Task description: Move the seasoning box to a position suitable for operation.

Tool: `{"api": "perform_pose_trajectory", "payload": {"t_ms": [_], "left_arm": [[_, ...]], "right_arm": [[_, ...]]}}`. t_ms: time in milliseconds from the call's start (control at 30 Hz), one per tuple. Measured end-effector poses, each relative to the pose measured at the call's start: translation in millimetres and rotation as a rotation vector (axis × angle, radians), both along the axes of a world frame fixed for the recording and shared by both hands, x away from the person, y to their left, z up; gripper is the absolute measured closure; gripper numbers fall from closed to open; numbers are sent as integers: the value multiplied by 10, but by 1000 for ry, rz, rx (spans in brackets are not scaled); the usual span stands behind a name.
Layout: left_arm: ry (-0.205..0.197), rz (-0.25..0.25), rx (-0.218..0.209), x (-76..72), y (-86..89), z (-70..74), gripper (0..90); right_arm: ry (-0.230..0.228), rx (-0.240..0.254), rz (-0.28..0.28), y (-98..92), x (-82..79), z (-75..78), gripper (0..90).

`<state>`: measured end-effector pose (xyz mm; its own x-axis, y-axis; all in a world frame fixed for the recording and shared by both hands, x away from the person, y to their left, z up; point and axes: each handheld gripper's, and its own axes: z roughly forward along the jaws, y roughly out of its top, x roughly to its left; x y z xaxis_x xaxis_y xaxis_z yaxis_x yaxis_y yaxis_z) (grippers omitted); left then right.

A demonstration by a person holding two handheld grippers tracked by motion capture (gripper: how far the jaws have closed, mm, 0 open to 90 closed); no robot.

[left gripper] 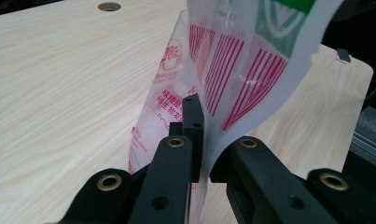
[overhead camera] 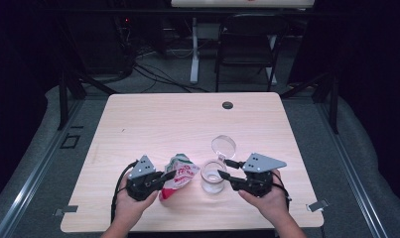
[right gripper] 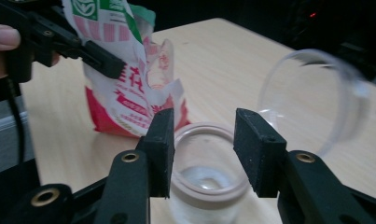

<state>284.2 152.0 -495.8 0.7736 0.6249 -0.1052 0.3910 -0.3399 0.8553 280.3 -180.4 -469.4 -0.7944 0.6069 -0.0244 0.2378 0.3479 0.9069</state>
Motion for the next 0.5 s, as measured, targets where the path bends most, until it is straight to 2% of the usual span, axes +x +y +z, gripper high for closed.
{"api": "perform_pose_trajectory", "payload": {"t_ms": [33,67,200,267,433,500], "left_arm": [[5,1,-5,-20,9,-32,886],[9,-3,-9,-29,14,-49,885],[34,-22,-35,-64,0,-130,877],[34,-30,-41,-76,-20,-149,874],[5,-71,18,-151,-153,-162,873],[10,-70,10,-164,-165,-172,872]], "right_arm": [[44,1,28,84,39,-23,595],[49,5,36,108,49,-29,596],[47,-1,75,218,57,-24,593],[34,-7,93,256,48,-10,592],[14,-6,142,324,14,1,570],[9,-3,166,345,-7,4,538]]}}
